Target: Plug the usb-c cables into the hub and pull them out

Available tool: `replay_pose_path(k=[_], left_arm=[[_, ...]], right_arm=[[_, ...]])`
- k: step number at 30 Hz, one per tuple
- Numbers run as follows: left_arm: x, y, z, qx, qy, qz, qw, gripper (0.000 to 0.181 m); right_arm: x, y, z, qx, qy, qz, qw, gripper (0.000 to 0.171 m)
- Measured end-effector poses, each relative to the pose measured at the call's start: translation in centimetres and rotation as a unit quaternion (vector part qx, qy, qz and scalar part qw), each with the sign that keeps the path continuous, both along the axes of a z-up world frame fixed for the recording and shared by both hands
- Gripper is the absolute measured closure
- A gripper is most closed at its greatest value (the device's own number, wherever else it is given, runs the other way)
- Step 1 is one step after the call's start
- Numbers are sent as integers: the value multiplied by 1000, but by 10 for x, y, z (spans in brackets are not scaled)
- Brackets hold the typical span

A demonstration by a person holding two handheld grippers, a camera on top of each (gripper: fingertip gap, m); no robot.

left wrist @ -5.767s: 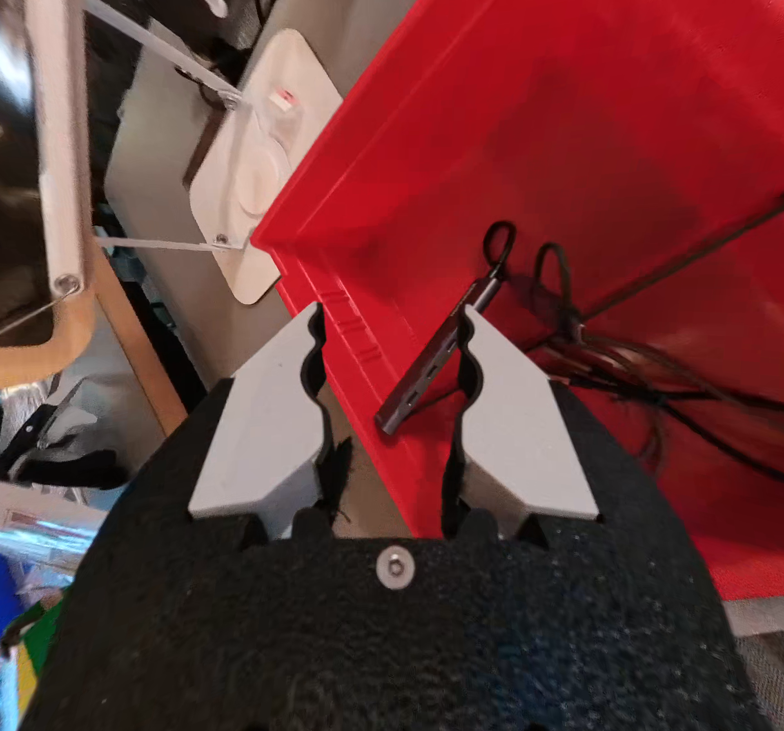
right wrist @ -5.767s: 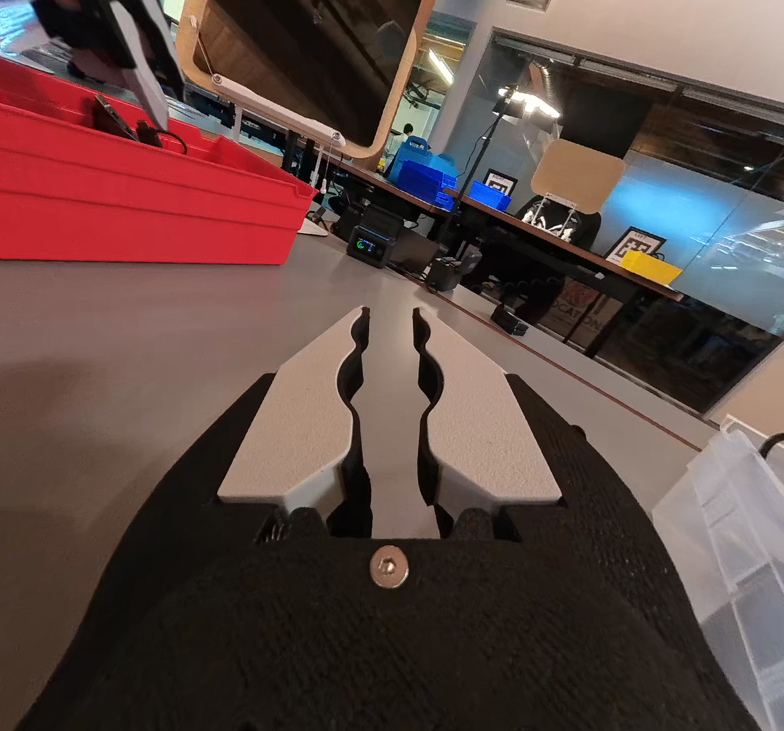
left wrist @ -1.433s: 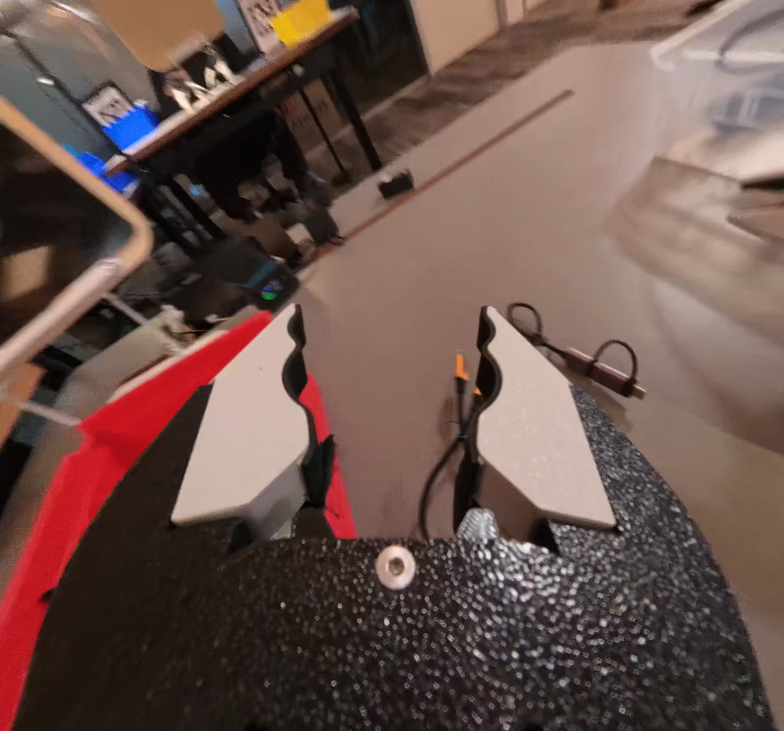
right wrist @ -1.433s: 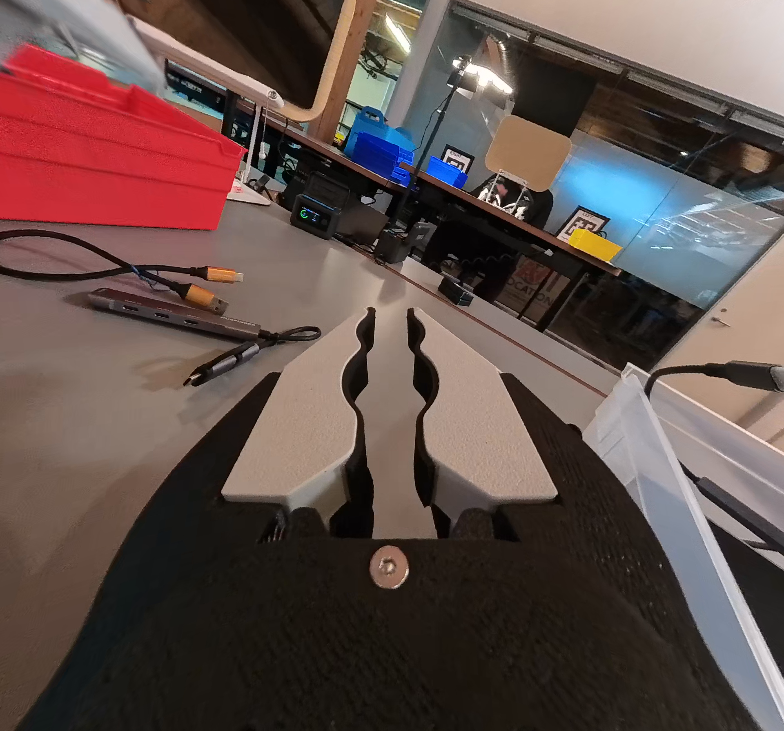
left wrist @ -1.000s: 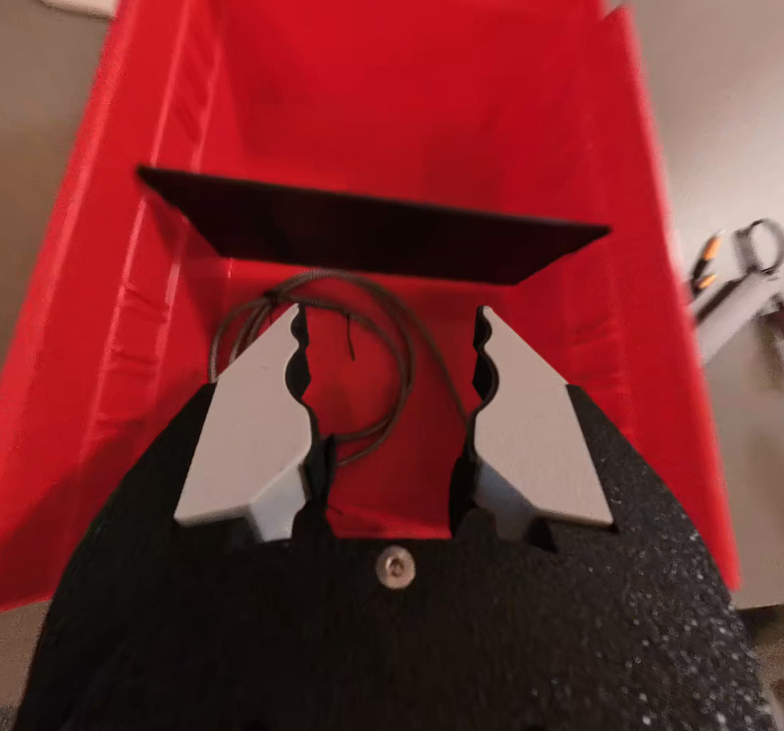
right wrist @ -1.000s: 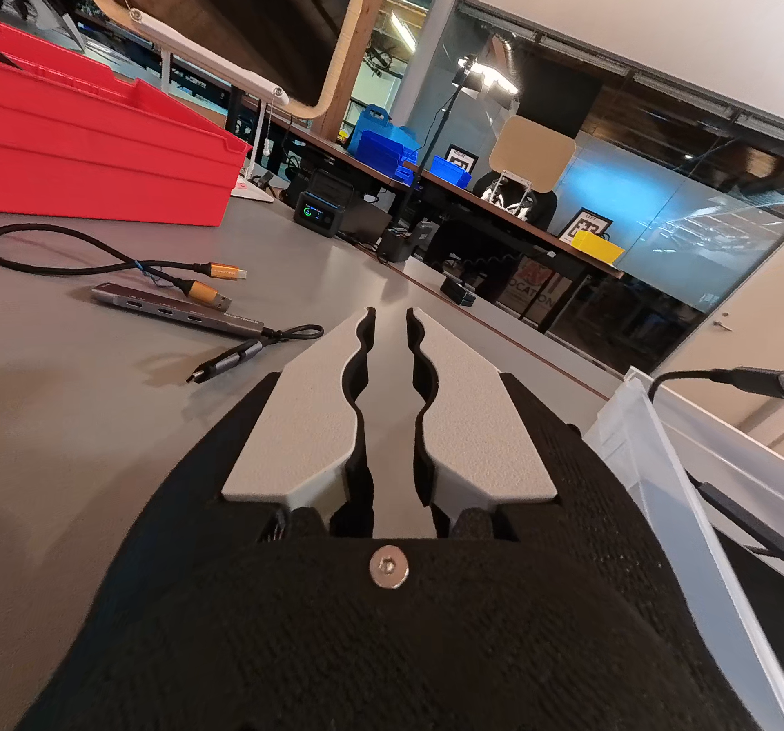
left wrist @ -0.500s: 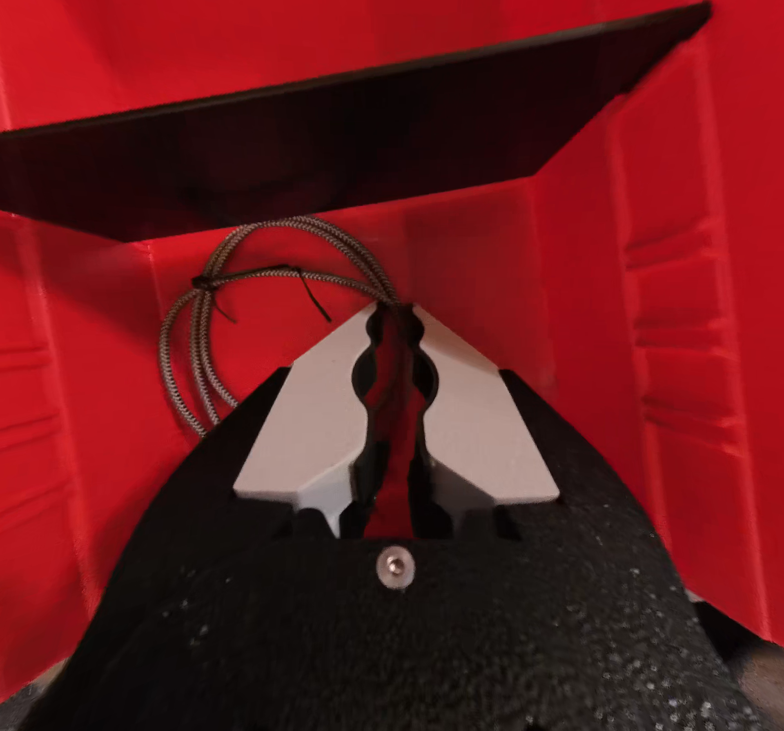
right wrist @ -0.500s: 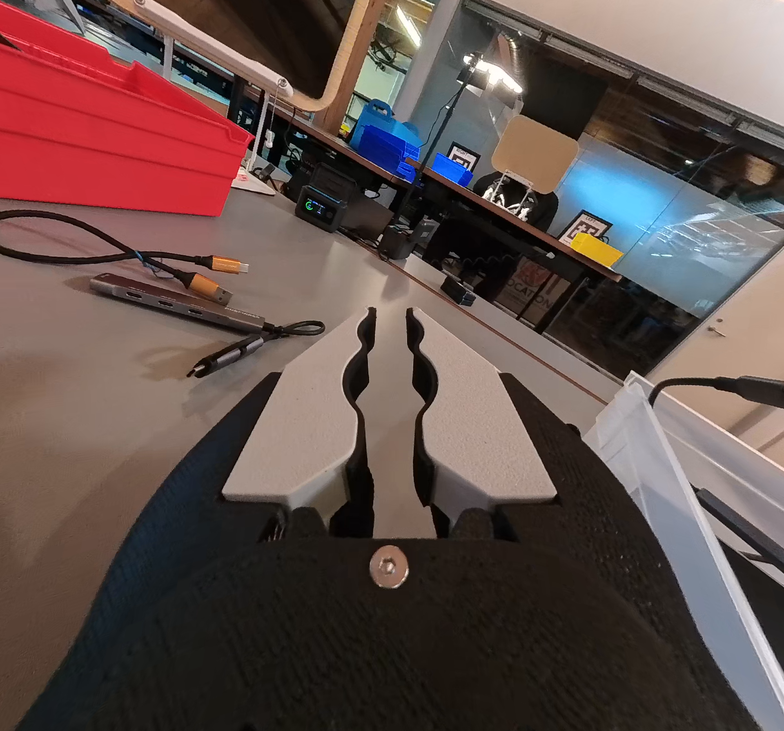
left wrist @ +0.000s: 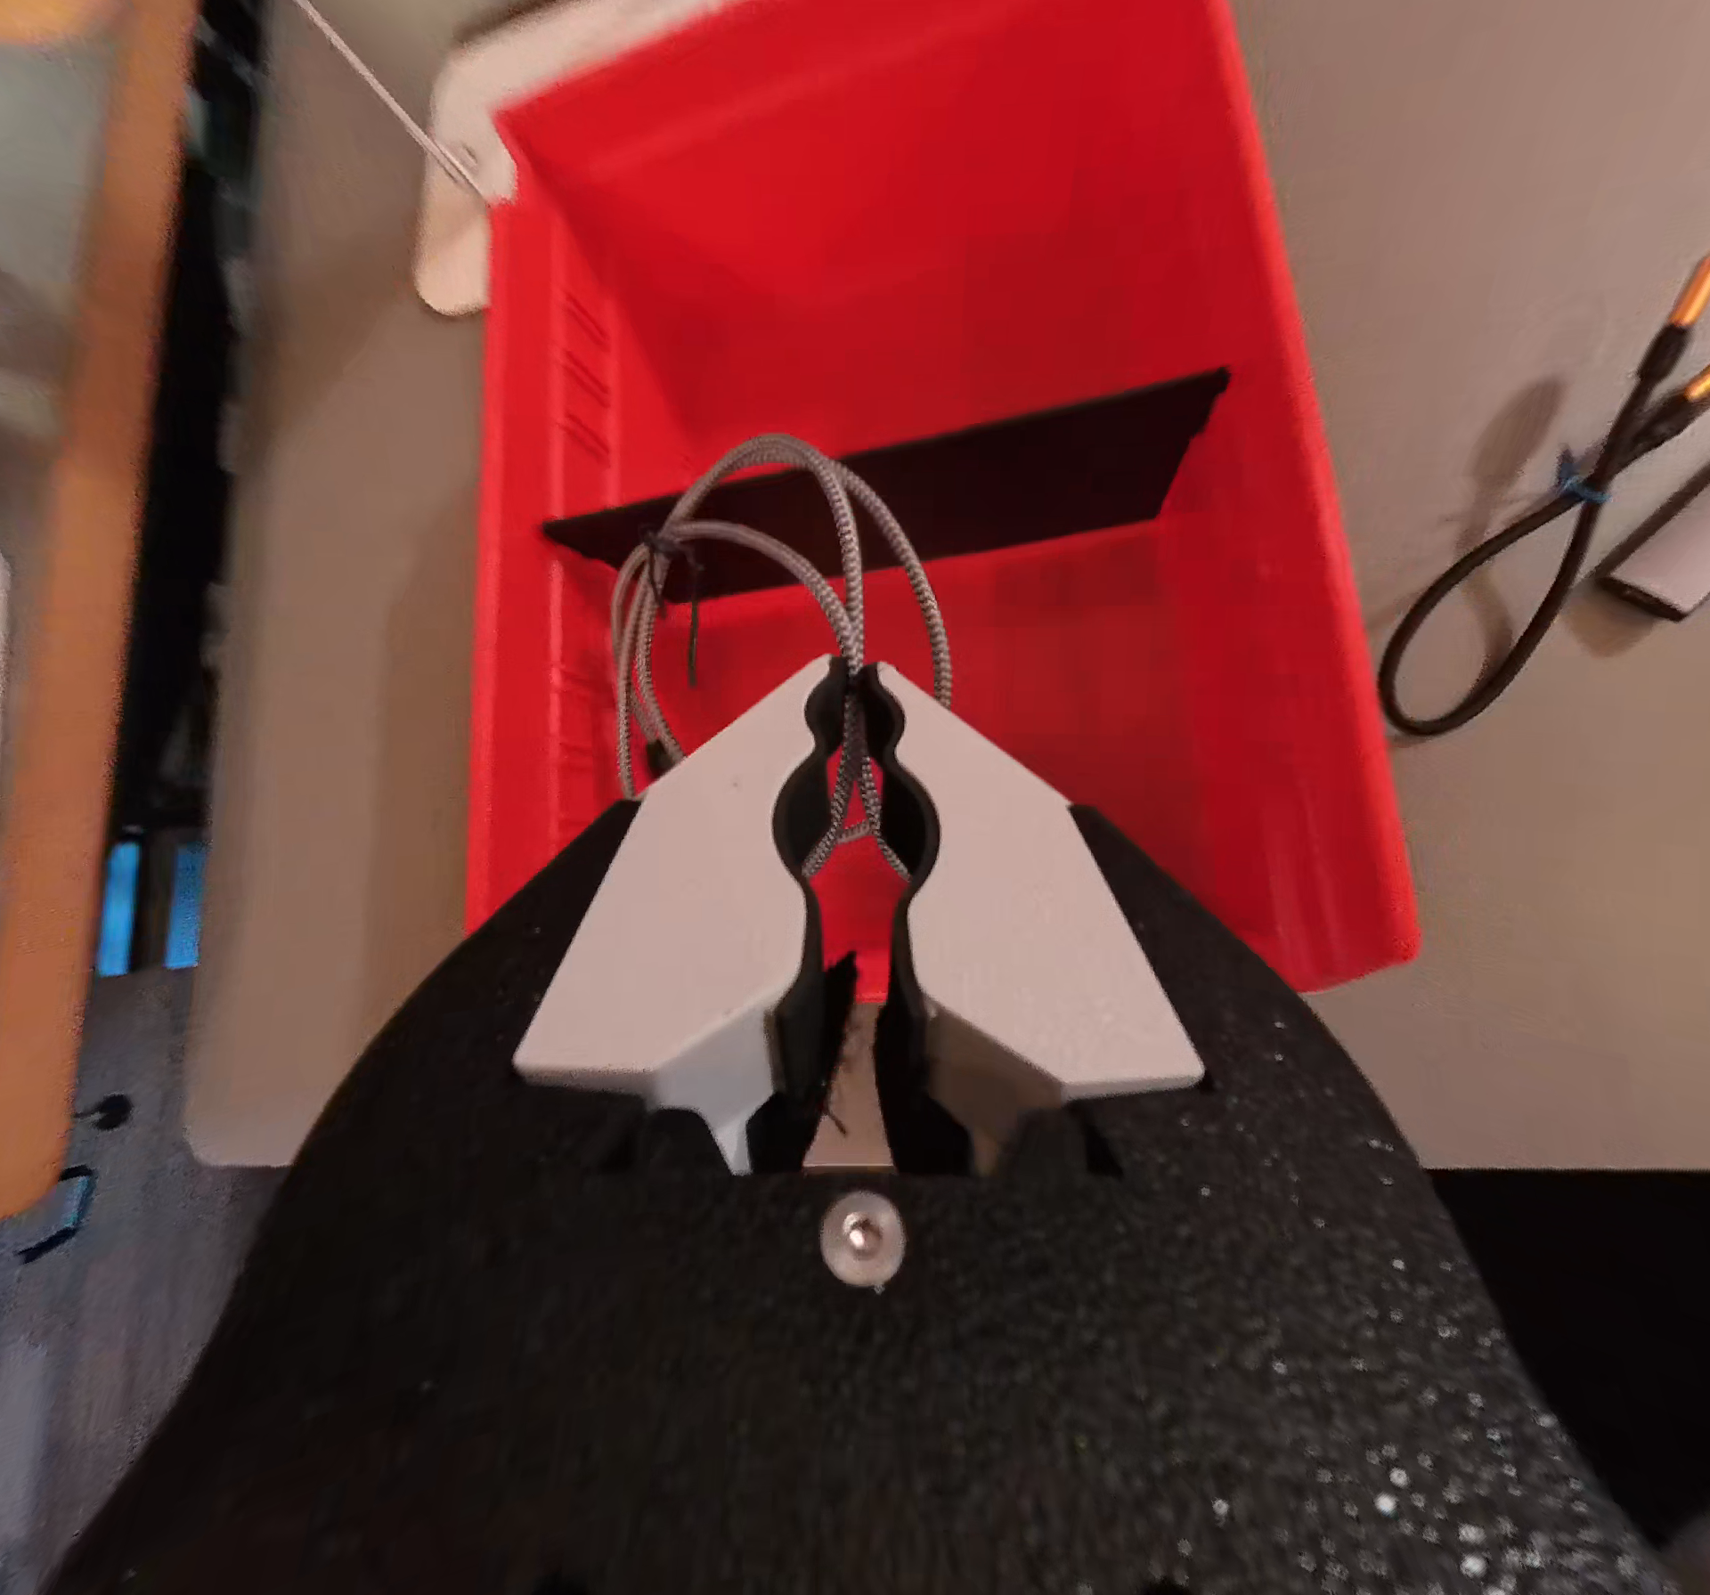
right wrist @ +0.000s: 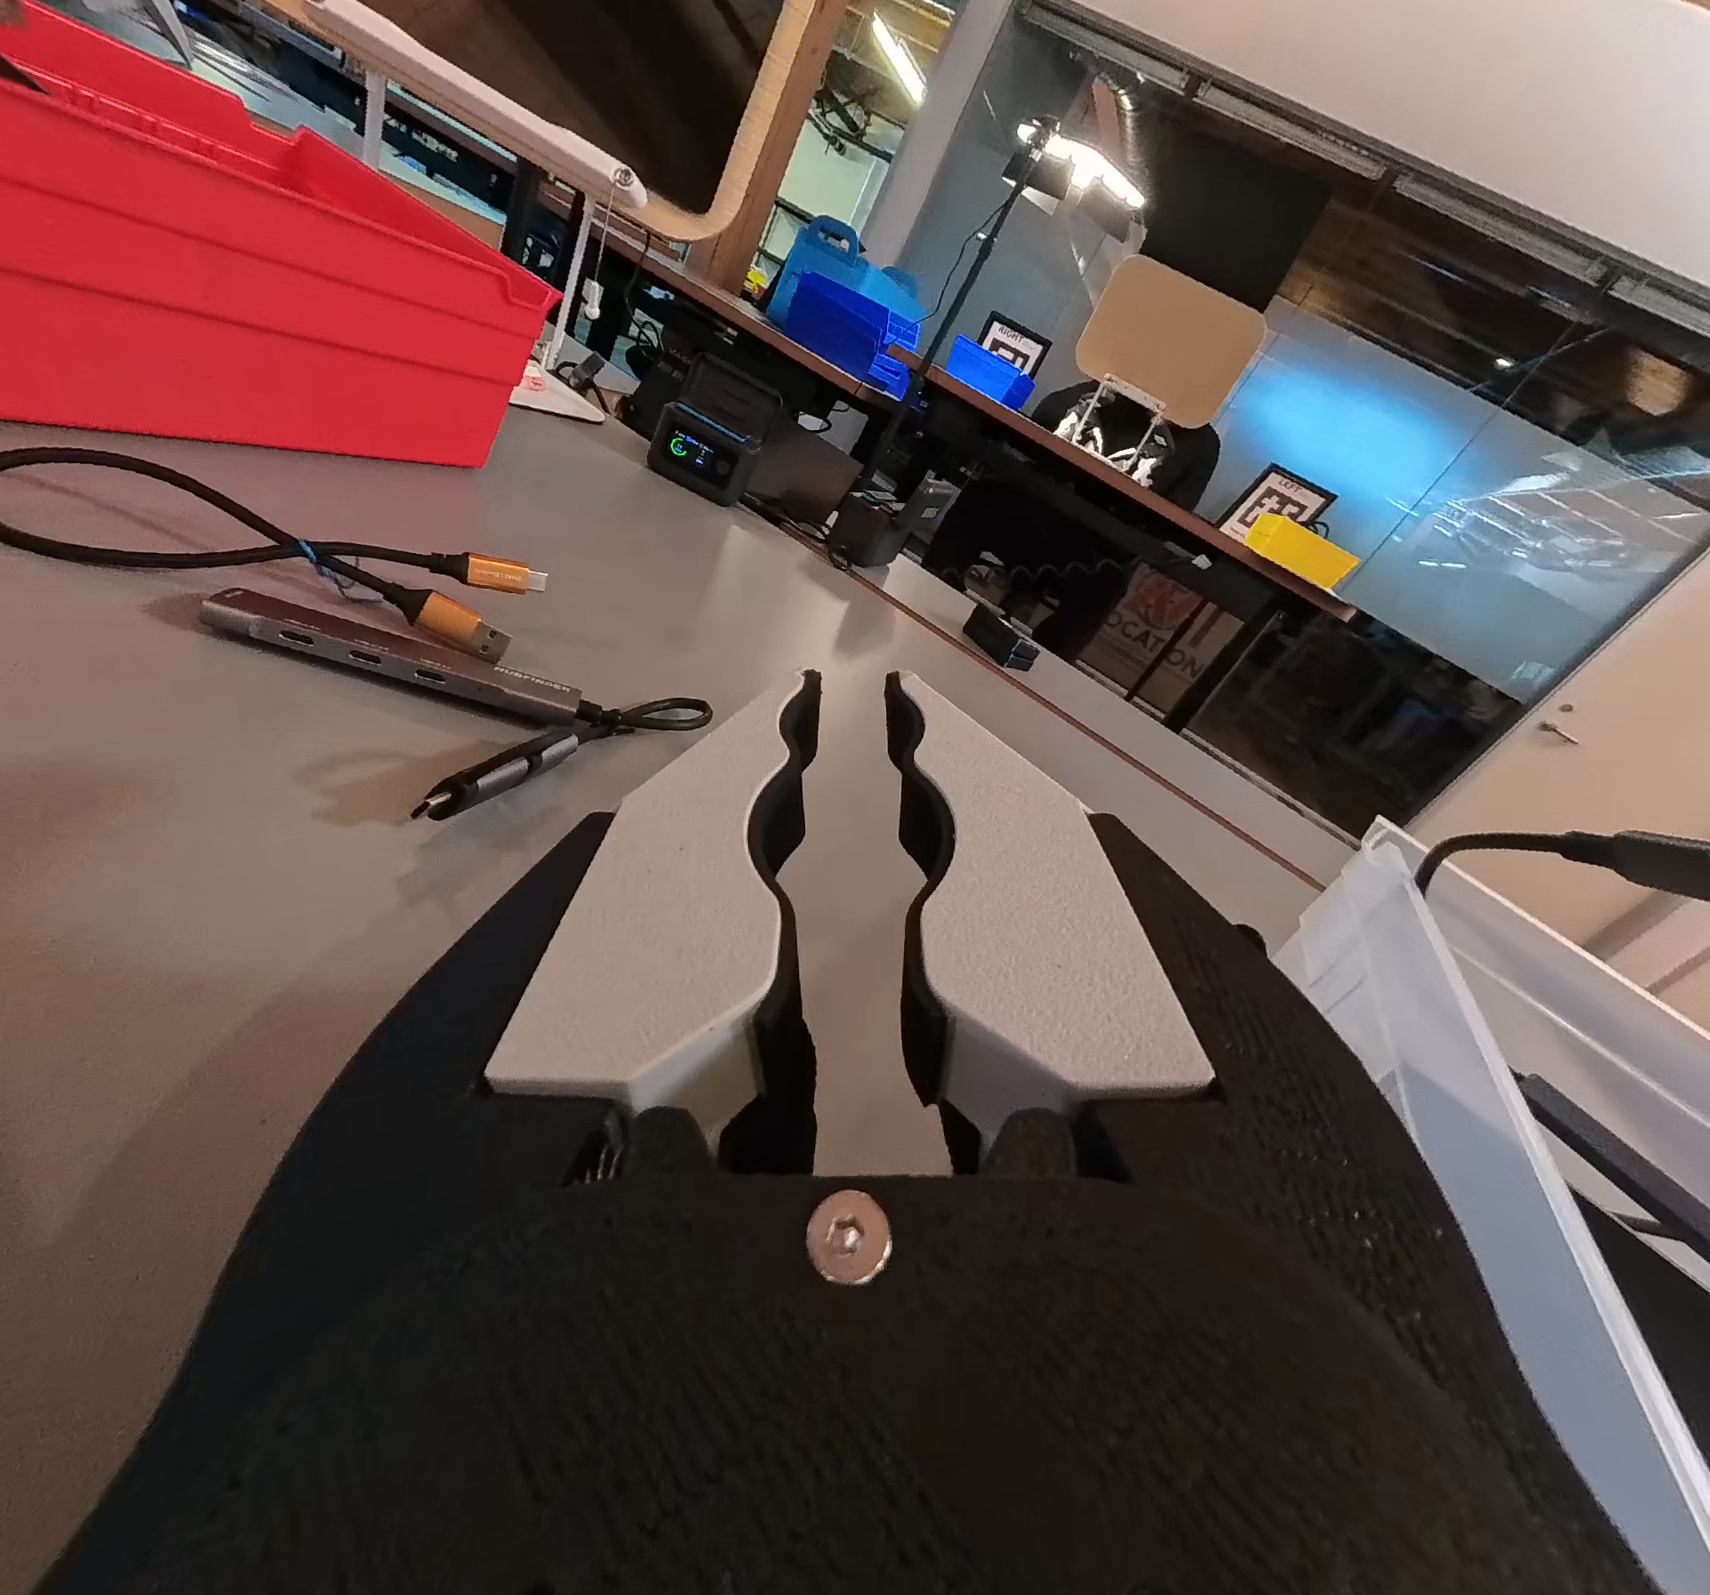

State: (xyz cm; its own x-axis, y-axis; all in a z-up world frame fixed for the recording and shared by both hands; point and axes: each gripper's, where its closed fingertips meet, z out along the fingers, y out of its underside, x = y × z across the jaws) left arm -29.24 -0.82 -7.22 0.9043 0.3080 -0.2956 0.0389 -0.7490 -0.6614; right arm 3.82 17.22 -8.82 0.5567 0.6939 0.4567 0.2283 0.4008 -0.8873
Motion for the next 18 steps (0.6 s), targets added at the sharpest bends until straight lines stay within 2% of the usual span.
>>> replay_pose_path(k=[2, 4, 6, 8, 11, 14, 18], left_arm=[[9, 1, 29, 42, 36, -12, 998, 179], [31, 12, 61, 106, 70, -60, 990, 179], [86, 34, 85, 185, 52, -178, 965, 179], [132, 52, 96, 221, 74, -260, 937, 179], [176, 84, 80, 223, 112, -311, 917, 179], [202, 120, 42, 206, 129, -338, 909, 179], [195, 158, -17, 150, 168, -317, 921, 180]], right_arm=[[0, 0, 0, 0, 0, 0, 1000, 159], [0, 0, 0, 1, 0, 1, 1000, 159], [0, 0, -1, 1, -1, 1, 1000, 159], [0, 0, -1, 0, -1, 0, 1000, 159], [0, 1, -1, 0, -2, -1, 1000, 159], [-1, 1, -2, 2, -4, -1, 1000, 159], [-2, 1, -2, 3, -7, 0, 1000, 159]])
